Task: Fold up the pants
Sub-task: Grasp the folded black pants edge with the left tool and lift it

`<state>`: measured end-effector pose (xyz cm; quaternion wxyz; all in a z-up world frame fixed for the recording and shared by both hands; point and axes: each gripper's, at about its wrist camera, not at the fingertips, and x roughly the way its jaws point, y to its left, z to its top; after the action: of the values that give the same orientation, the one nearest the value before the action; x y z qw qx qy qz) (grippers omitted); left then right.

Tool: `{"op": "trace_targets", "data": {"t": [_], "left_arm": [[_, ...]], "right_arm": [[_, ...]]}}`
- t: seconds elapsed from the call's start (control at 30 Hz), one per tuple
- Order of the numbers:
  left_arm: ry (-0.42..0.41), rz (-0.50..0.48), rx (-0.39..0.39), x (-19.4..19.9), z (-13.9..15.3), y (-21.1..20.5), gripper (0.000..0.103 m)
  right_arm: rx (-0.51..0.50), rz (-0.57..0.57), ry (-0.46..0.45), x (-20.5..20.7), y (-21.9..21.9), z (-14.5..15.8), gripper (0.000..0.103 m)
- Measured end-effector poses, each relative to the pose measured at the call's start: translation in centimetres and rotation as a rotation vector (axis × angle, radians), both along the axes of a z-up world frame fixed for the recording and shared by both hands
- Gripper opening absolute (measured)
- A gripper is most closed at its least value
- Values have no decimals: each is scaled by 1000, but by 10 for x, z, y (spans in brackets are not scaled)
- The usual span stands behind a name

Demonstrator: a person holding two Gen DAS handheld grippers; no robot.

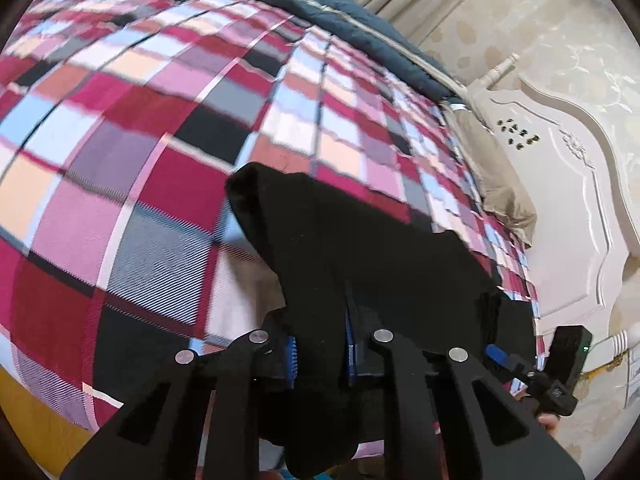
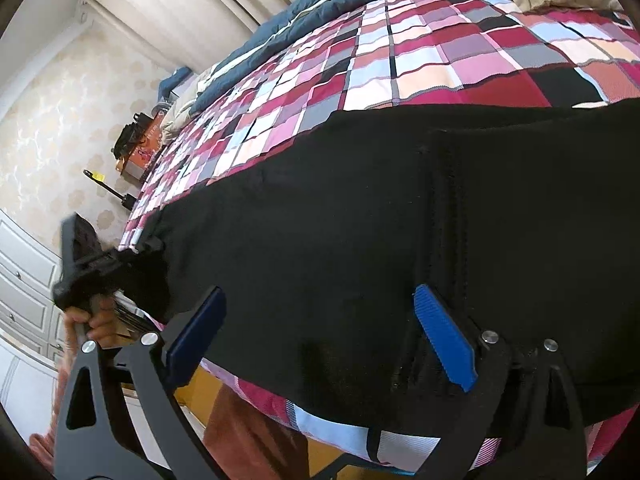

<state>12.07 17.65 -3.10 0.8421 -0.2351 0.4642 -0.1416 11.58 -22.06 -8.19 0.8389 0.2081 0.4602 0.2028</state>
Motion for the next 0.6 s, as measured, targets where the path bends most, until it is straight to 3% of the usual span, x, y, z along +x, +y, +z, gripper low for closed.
{"op": "trace_targets", "data": {"t": [0.37,0.5,0.6], "left_arm": [[-139,-122,68,4,68,-95,14],[-180,-179,144,6,77,-142,12],[-163,-199,185,11,69,-173,11]], "right_arm": [[-49,6,-19,-3,6,1,96],[-35,4,-17,-3,3,2,96],[-25,0,-14,-5,1,3,96]]}}
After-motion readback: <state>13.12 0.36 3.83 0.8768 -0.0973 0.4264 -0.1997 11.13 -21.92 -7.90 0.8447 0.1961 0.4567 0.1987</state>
